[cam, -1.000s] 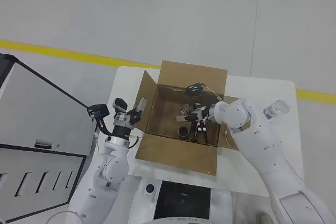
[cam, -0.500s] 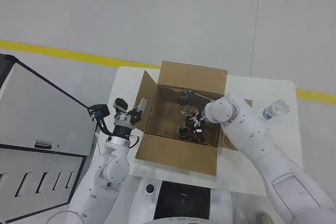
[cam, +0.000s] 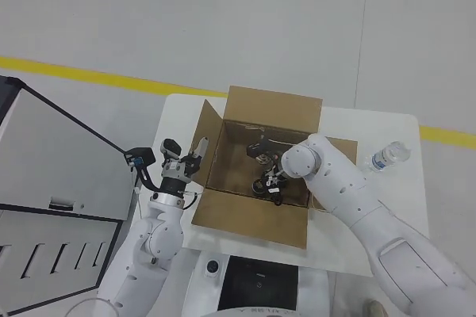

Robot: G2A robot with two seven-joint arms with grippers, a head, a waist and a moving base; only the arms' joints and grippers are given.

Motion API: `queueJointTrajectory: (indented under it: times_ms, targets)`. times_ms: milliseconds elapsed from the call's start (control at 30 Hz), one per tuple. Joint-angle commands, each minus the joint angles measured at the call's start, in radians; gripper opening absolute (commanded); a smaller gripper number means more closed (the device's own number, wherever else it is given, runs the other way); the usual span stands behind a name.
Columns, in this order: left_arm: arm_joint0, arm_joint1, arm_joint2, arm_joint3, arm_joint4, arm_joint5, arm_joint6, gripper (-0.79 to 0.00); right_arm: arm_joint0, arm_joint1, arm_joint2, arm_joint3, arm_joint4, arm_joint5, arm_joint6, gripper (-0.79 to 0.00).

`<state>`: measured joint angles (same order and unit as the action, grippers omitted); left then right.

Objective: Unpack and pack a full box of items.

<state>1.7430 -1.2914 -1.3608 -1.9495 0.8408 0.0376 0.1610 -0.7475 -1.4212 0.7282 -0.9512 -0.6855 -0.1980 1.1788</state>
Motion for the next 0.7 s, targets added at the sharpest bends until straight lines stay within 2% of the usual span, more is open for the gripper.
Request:
queueJointTrajectory:
  times_ms: [0,33,100,133,467,600,667]
  targets:
    - [0.000,0.000,0.000,0.000,0.000,0.000,0.000,0.000,0.005,-0.002,-0.003,0.013,0.002,-0.003,-0.004,-0.520]
    - [0.000,0.000,0.000,0.000,0.000,0.000,0.000,0.000,0.008,-0.004,-0.006,0.021,-0.003,-0.001,-0.008,-0.529]
    - [0.000,0.000,0.000,0.000,0.000,0.000,0.000,0.000,0.012,-0.007,-0.012,0.031,-0.009,0.000,-0.020,-0.754]
    - [0.000,0.000,0.000,0.000,0.000,0.000,0.000,0.000,0.014,-0.009,-0.013,0.038,-0.006,0.000,-0.029,-0.785]
    - [0.000,0.000,0.000,0.000,0.000,0.000,0.000,0.000,0.000,0.003,0.022,-0.017,0.007,-0.024,-0.083,-0.785]
    - [0.000,0.000,0.000,0.000,0.000,0.000,0.000,0.000,-0.046,0.037,0.086,-0.190,-0.065,0.014,-0.124,-0.785]
    - [0.000,0.000,0.000,0.000,0.000,0.000,0.000,0.000,-0.110,0.067,0.152,-0.354,-0.111,0.033,-0.143,-0.785]
